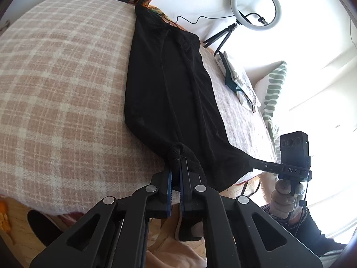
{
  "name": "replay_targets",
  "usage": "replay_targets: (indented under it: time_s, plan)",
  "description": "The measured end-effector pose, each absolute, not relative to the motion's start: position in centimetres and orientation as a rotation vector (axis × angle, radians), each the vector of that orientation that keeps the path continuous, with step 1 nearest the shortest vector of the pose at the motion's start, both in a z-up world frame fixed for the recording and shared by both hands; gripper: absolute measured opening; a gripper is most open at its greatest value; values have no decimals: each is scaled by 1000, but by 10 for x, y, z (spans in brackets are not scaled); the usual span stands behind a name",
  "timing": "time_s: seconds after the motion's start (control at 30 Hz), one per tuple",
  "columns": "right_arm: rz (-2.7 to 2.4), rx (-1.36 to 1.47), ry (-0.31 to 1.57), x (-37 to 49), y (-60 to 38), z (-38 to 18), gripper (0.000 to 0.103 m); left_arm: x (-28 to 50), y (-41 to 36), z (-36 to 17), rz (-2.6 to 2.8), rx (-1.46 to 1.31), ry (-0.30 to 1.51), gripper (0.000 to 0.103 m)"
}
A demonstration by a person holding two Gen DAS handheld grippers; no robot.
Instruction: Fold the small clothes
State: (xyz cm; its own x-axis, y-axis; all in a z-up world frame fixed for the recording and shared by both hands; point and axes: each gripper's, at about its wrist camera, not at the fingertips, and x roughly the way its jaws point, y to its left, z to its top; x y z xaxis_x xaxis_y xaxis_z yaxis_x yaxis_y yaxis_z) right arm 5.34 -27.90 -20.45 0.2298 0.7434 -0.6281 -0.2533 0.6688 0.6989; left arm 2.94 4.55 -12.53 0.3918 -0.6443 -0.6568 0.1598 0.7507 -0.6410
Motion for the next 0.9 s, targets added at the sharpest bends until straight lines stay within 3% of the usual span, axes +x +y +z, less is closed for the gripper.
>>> replay_targets:
  time_s: [0.33, 0.9]
  plan:
    - [670, 517, 1056, 106, -274, -178, 2, 84, 40, -104, -537, -525, 996, 3]
    - [534, 493, 1098, 205, -267, -203, 2, 175, 50, -138, -431, -515, 1040, 3]
